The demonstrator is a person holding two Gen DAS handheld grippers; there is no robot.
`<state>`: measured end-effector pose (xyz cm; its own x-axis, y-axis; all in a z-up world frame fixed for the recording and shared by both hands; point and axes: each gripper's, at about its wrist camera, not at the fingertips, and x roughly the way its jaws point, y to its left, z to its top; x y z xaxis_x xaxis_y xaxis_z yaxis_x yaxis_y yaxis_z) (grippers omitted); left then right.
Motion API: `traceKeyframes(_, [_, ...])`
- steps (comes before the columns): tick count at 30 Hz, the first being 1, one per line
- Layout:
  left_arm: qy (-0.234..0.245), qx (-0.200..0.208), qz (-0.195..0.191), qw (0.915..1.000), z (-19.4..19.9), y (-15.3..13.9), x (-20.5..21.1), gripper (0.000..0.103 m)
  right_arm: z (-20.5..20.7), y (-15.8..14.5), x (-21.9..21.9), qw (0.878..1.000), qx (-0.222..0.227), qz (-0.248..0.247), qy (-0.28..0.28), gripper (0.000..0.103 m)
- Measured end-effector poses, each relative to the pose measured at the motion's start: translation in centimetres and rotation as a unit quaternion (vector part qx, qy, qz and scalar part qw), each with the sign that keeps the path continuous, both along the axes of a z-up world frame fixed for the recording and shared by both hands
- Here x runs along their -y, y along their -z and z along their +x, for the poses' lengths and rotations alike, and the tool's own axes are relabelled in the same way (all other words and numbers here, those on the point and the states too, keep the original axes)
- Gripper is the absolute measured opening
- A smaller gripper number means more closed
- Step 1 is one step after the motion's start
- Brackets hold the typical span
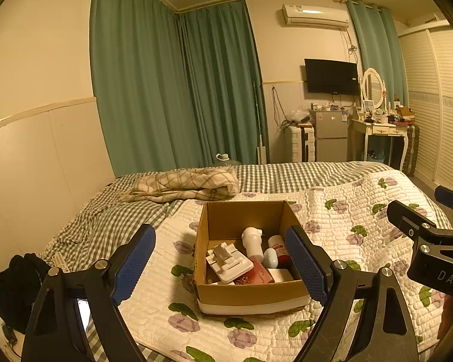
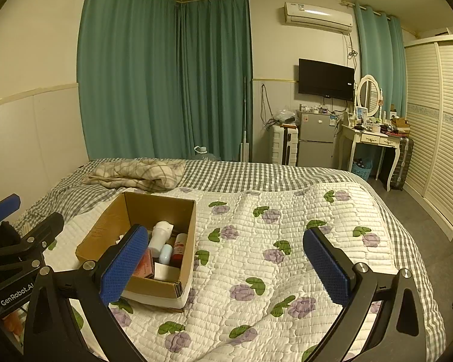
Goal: Organize rigid objects
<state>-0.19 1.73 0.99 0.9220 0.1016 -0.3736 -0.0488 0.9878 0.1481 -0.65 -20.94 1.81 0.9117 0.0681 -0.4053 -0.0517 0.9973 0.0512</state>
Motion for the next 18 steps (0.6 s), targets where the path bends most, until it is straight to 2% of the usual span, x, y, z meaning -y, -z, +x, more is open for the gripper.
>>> traceKeyframes(18, [-0.001, -0.001, -0.002, 1.0, -0.16, 0.15, -0.1, 0.091, 0.11, 0.32, -0.25, 1.0, -0.006, -0.004, -0.008, 0.103])
